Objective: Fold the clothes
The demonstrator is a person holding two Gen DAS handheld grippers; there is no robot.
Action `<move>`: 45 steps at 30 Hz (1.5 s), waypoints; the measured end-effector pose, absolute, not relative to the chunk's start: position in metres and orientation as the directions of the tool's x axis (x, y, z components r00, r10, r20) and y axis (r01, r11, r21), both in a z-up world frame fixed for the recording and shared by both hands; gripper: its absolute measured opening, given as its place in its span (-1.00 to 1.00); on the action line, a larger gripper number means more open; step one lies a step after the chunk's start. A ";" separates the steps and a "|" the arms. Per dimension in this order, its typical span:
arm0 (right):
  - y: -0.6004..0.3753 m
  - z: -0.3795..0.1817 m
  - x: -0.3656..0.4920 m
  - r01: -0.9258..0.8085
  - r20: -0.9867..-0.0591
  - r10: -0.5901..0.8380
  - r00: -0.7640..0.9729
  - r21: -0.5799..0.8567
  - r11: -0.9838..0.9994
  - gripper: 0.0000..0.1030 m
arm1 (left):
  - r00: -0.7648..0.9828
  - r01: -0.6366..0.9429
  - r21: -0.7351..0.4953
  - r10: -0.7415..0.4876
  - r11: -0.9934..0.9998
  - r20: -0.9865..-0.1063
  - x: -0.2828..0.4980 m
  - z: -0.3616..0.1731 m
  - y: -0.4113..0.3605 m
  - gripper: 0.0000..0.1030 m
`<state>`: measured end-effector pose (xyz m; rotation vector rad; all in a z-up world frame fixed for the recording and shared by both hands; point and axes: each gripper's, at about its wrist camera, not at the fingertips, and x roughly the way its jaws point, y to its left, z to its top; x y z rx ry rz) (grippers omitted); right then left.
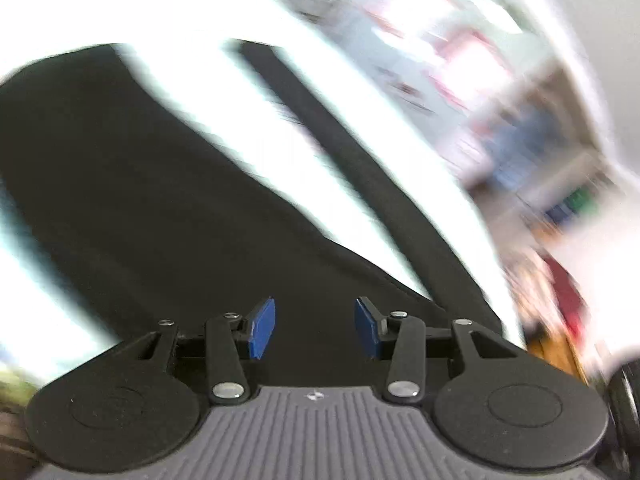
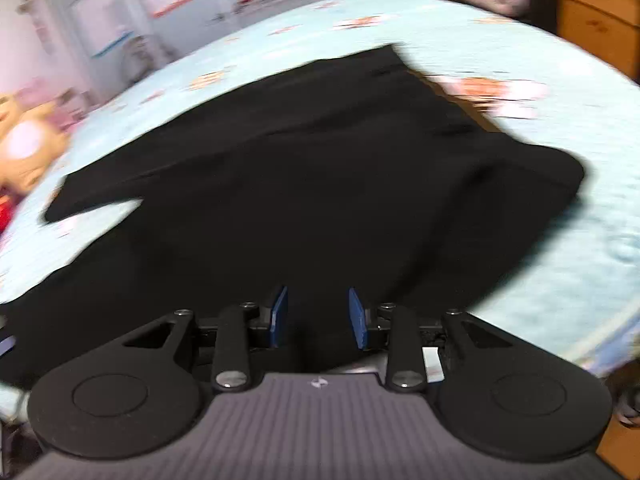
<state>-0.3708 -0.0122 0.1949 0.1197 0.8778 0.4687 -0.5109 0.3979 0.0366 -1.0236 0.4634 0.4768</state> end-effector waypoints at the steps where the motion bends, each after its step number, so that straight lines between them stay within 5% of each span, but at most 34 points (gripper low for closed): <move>1: -0.002 0.195 -0.376 -0.378 -0.709 0.469 0.527 0.298 0.877 -0.32 | 0.781 -0.617 -0.690 0.187 0.377 -0.596 -0.523 0.028 0.410 -0.28; 2: 0.008 0.196 -0.381 -0.409 -0.705 0.494 0.509 0.307 0.859 -0.29 | 0.754 -0.655 -0.687 0.213 0.314 -0.621 -0.535 0.019 0.422 -0.97; 6: 0.026 0.180 -0.384 -0.411 -0.750 0.468 0.468 0.283 0.866 -0.25 | 0.806 -0.589 -0.793 0.184 0.153 -0.563 -0.575 0.006 0.443 -0.93; 12: 0.031 0.187 -0.384 -0.385 -0.753 0.468 0.462 0.305 0.871 -0.25 | 0.849 -0.481 -0.856 0.342 0.188 -0.402 -0.596 0.044 0.465 -0.26; 15: 0.038 0.183 -0.379 -0.384 -0.754 0.487 0.441 0.332 0.862 -0.23 | 0.782 -0.540 -0.832 0.439 0.126 -0.442 -0.603 0.038 0.484 0.14; 16: 0.038 0.181 -0.379 -0.382 -0.757 0.484 0.438 0.331 0.863 -0.23 | 0.747 -0.572 -0.818 0.451 0.060 -0.489 -0.609 0.027 0.490 0.06; 17: 0.038 0.179 -0.379 -0.376 -0.762 0.478 0.437 0.328 0.866 -0.22 | 0.730 -0.571 -0.820 0.444 -0.019 -0.519 -0.616 0.013 0.495 -0.45; 19: 0.036 0.175 -0.381 -0.356 -0.775 0.459 0.435 0.320 0.878 -0.22 | 0.728 -0.524 -0.842 0.445 -0.129 -0.521 -0.635 -0.008 0.496 -0.90; 23: 0.033 0.174 -0.381 -0.337 -0.789 0.438 0.432 0.309 0.889 -0.22 | 0.730 -0.516 -0.855 0.491 -0.063 -0.476 -0.642 0.005 0.479 -0.91; 28: 0.046 0.191 -0.389 -0.384 -0.745 0.490 0.452 0.334 0.861 -0.22 | 0.788 -0.467 -0.881 0.489 0.077 -0.375 -0.605 0.032 0.463 -0.85; 32: 0.071 0.199 -0.400 -0.493 -0.693 0.608 0.389 0.401 0.772 -0.14 | 0.754 -0.578 -0.808 0.454 0.116 -0.474 -0.585 0.017 0.465 -0.16; 36: 0.084 0.170 -0.403 -0.501 -0.735 0.623 0.269 0.445 0.742 -0.06 | 0.772 -0.525 -0.851 0.414 -0.010 -0.482 -0.589 -0.004 0.471 -0.47; 42: 0.086 0.168 -0.406 -0.513 -0.746 0.621 0.240 0.446 0.734 -0.12 | 0.820 -0.490 -0.864 0.398 0.115 -0.412 -0.578 0.033 0.460 -0.27; 45: 0.094 0.177 -0.403 -0.534 -0.714 0.650 0.259 0.455 0.713 -0.11 | 0.797 -0.562 -0.816 0.353 0.136 -0.491 -0.557 0.023 0.457 -0.12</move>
